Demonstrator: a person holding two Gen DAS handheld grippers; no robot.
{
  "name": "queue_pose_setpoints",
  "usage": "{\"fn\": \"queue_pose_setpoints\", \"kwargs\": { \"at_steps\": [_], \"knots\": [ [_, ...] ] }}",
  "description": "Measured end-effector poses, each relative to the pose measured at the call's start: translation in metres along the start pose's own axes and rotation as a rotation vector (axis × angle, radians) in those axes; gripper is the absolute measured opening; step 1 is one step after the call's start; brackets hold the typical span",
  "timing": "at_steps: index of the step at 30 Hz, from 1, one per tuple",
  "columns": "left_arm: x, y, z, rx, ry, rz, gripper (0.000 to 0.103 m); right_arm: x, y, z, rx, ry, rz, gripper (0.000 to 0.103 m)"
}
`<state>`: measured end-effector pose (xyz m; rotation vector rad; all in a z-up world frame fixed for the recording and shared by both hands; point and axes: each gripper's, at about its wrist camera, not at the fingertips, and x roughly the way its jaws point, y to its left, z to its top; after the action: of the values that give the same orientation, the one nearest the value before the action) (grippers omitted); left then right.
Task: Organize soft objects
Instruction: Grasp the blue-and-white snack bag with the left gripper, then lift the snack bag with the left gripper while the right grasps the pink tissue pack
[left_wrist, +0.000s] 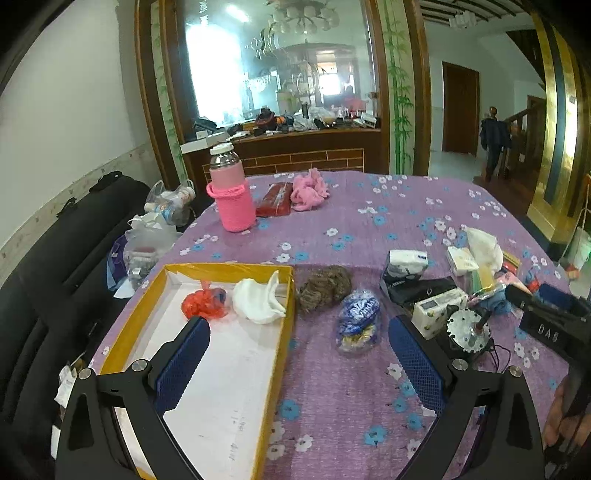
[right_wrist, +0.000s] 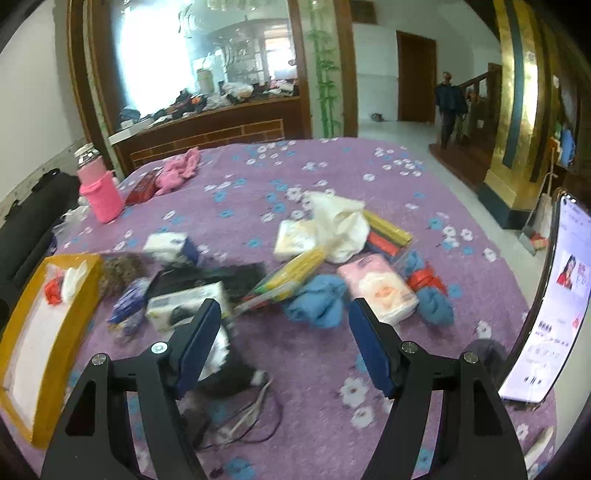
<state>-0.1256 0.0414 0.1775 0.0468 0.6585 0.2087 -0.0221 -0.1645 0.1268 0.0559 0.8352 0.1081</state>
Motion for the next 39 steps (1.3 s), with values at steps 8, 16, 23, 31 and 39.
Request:
{"fn": "queue_pose_setpoints", "kwargs": {
  "at_steps": [8, 16, 23, 31, 39],
  "knots": [
    [0.035, -0.014, 0.009, 0.014, 0.077, -0.029, 0.099, 0.004, -0.021, 0.002, 0.032, -0.069, -0.016, 0.071],
    [0.091, 0.015, 0.037, -0.114, 0.185, -0.107, 0.099, -0.001, -0.036, 0.003, 0.062, -0.106, -0.008, 0.071],
    [0.143, -0.005, 0.036, -0.065, 0.289, -0.176, 0.066, 0.001, -0.041, 0.002, 0.092, -0.092, 0.008, 0.071],
    [0.183, -0.026, 0.035, 0.020, 0.331, -0.169, 0.066, 0.006, -0.038, -0.002, 0.079, -0.082, -0.001, 0.071],
    [0.195, -0.035, 0.023, 0.006, 0.342, -0.248, 0.042, 0.010, -0.037, -0.006, 0.082, -0.073, -0.002, 0.071]
  ]
}}
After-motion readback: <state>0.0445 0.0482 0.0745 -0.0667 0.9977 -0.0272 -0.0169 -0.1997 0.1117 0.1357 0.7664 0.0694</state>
